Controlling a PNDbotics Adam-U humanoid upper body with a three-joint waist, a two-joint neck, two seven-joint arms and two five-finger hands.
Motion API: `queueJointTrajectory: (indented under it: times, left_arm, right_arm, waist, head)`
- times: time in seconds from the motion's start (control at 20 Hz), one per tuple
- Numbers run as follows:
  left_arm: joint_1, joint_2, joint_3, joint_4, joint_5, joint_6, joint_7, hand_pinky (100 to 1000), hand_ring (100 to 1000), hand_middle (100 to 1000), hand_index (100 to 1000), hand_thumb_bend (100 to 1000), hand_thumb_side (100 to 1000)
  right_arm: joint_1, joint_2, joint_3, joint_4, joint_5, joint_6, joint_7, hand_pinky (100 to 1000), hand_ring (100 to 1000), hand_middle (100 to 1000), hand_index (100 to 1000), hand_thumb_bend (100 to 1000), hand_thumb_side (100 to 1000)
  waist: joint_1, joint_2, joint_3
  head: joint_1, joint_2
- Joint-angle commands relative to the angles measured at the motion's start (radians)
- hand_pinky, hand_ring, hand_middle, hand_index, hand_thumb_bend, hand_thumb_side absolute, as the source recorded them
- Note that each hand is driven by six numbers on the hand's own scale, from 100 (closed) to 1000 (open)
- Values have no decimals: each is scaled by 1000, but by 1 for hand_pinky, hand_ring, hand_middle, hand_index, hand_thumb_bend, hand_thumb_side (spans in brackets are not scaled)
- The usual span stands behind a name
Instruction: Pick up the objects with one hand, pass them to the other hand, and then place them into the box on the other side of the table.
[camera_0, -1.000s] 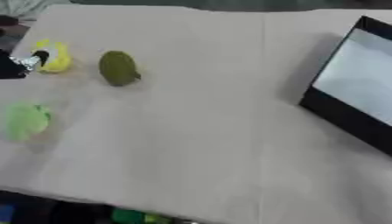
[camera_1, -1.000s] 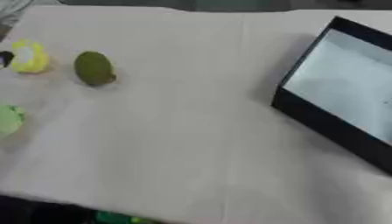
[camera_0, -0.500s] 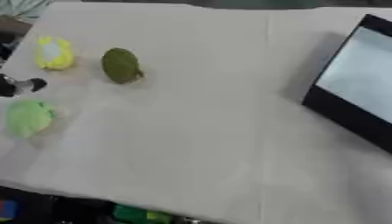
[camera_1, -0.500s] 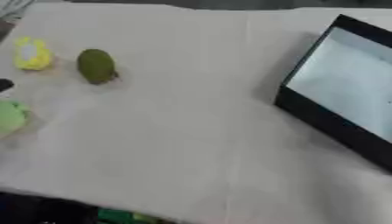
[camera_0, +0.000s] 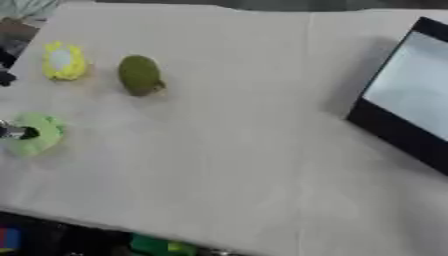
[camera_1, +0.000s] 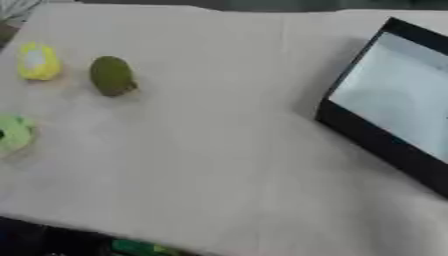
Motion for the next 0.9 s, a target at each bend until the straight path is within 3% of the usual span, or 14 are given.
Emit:
queueJointTrajectory:
  times: [0.05, 0.45, 0.9]
  left_arm:
    - [-17, 23, 16, 30, -55, -29, -54, 1000, 964, 877, 949, 674, 241]
    - [-47, 17, 28, 97, -122, -73, -191, 1000, 958, 872, 943, 685, 263]
    - [-115, -6, 20, 118, -253, -66, -340, 1000, 944, 862, 938, 739, 252]
  right_arm:
    - [-7, -26, -2, -19, -2, 60, -58, 731, 774, 744, 667, 100, 444]
    - [-5, -27, -1, -20, -3, 63, -58, 731, 774, 744, 667, 100, 445]
    - [-5, -24, 0, -20, -6, 63, -57, 732, 774, 744, 667, 100, 446]
  waist:
    - [5, -22, 1]
    - [4, -24, 1]
    - [0, -24, -3]
  head:
    - [10, -10]
    - [29, -12]
    - [26, -14]
